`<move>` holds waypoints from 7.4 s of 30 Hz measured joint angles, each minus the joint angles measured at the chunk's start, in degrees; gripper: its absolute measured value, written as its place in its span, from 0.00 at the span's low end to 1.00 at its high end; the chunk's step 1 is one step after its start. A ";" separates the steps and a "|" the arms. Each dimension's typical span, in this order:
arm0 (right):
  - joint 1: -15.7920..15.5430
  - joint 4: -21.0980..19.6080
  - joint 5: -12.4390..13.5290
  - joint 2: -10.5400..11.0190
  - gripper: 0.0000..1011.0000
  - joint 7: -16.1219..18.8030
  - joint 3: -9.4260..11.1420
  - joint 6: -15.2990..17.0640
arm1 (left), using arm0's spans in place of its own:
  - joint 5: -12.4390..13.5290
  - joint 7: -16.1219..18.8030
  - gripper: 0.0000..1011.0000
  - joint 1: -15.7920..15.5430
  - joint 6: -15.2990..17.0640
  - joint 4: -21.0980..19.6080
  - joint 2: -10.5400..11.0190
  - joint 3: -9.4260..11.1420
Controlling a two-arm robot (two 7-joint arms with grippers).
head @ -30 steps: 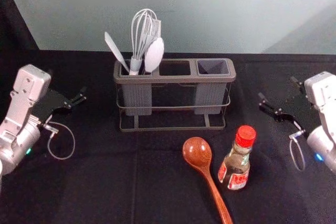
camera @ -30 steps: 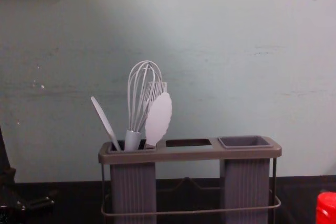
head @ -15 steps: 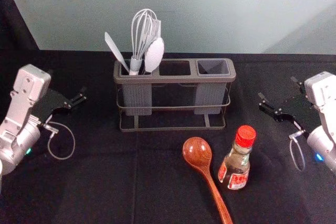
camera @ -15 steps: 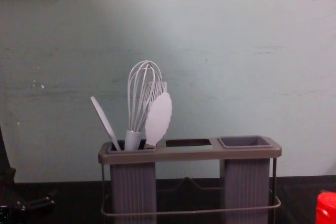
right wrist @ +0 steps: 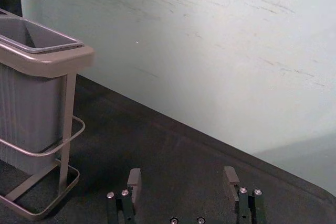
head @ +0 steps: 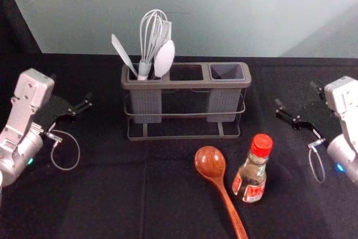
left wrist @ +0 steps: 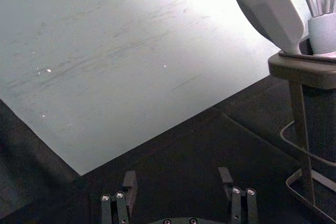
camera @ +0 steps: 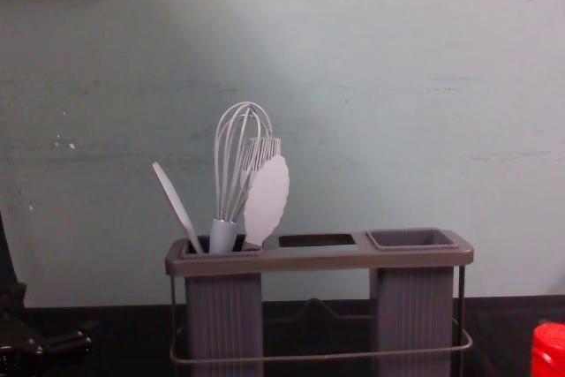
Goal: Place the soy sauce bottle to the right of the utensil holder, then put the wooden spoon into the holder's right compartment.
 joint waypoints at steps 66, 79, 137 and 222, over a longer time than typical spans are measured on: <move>-24.55 -23.85 12.38 7.26 0.99 21.22 9.60 -7.92 | 0.00 0.00 1.00 0.00 0.00 0.00 0.00 0.00; -22.40 -22.19 12.05 3.32 0.99 22.95 9.03 -6.21 | 0.00 0.00 1.00 0.00 0.00 0.00 0.00 0.00; -16.96 -16.05 12.63 -1.69 0.39 29.20 19.72 -3.13 | 0.00 0.00 1.00 0.00 0.00 0.00 0.00 0.00; -4.15 -6.34 14.48 -6.85 0.99 28.80 15.02 -0.49 | 0.00 0.00 1.00 0.00 0.00 0.00 0.00 0.00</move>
